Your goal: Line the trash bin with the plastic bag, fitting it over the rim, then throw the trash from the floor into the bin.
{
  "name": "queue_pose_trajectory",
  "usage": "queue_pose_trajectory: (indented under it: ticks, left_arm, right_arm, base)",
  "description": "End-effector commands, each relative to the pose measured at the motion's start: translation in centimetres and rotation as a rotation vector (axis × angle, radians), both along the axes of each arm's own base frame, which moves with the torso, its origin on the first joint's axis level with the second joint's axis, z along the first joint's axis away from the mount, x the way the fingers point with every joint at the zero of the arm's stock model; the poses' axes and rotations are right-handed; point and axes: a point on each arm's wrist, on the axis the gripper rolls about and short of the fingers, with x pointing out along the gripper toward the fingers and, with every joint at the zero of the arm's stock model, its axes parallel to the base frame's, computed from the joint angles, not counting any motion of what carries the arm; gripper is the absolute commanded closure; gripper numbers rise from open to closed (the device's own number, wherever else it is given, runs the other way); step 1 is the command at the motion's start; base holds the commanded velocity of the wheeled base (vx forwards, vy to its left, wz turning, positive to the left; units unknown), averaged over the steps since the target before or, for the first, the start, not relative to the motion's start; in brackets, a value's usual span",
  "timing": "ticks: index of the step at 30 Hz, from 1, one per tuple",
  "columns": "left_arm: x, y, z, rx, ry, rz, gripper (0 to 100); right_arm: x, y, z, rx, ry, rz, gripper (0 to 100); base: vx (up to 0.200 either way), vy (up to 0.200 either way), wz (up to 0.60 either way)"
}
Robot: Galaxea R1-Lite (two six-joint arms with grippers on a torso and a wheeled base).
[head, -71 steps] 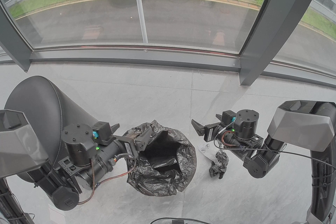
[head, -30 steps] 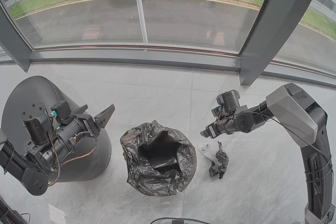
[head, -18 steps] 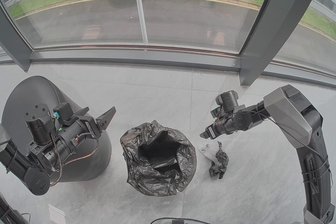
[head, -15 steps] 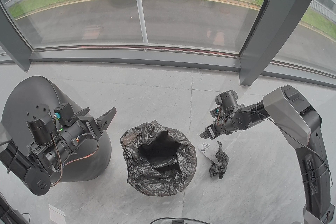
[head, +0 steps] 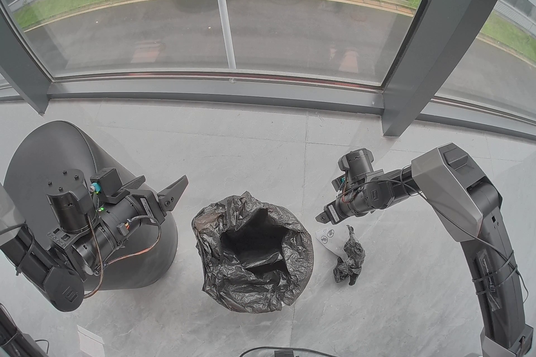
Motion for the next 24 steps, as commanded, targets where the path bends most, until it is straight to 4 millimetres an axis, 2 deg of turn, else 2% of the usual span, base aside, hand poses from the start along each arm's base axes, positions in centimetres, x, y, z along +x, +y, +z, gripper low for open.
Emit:
queue_pose_trajectory:
  ticks: [1, 12, 24]
  left_arm:
    - [0.11, -0.05, -0.3, 0.003, 0.011, 0.0, 0]
    - [0.12, -0.05, -0.41, 0.004, 0.015, -0.002, 0]
    - [0.42, -0.14, -0.93, 0.009, 0.03, 0.0, 0]
  right_arm:
    - [0.01, 0.02, -0.77, -0.005, 0.013, 0.001, 0]
    - [0.32, 0.14, -1.04, -0.003, 0.036, -0.006, 0]
    - [0.82, 0.41, -0.35, 0.015, 0.107, 0.004, 0]
  base:
    - [0.0, 0.0, 0.0]
    - [0.0, 0.0, 0.0]
    - [0.0, 0.0, 0.0]
